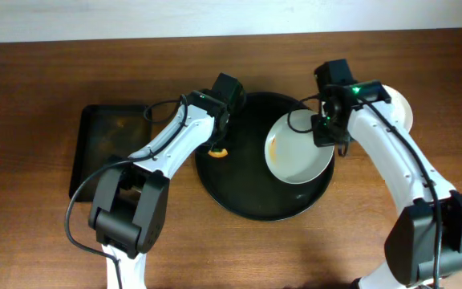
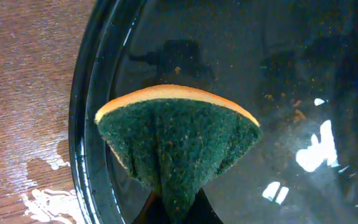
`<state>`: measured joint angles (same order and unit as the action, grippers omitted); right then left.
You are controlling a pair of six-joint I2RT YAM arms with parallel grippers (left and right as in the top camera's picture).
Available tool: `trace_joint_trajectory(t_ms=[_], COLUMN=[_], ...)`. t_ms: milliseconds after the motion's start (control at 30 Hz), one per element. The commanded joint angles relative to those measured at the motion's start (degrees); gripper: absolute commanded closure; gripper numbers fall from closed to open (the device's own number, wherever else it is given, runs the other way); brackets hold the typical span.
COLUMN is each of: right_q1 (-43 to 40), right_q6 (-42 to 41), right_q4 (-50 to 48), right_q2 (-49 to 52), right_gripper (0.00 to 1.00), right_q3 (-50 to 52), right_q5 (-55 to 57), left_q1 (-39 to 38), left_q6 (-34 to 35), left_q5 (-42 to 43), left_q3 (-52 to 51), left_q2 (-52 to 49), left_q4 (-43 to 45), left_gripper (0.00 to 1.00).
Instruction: Clean dirty plates on tray and stack at the side
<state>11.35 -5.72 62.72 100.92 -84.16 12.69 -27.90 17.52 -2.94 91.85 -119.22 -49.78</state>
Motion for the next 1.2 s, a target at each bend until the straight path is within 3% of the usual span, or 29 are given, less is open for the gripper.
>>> trace_joint_trajectory(t_ms=[0, 233, 567, 733, 1167], right_q1=[2.3, 6.3, 15.1, 19.5, 19.5], right_q6=[7.4, 11.4, 21.3, 28.0, 22.5], right_q4=[0.8, 2.1, -1.2, -4.5, 0.0], right_q2=[-1.3, -1.3, -1.2, -0.9, 4.7], right_gripper=[0.96, 0.96, 0.96, 0.96, 0.96], right_q3=[-1.8, -2.3, -2.4, -2.4, -1.2], right_q5=[5.5, 11.0, 38.6, 45.4, 46.0], left_q1=[0.1, 0.1, 0.1, 0.1, 0.1], left_q6=[-0.9, -0.9, -0.9, -0.9, -0.9], left_q5=[0.4, 0.4, 0.4, 0.4, 0.4], left_q3=[1.0, 1.0, 1.0, 1.0, 1.0], left_q2=[1.8, 1.8, 1.8, 1.8, 1.8], left_q4=[0.0, 0.0, 0.0, 0.0, -0.4], left_gripper=[1.00, 1.00, 1.00, 1.00, 1.00])
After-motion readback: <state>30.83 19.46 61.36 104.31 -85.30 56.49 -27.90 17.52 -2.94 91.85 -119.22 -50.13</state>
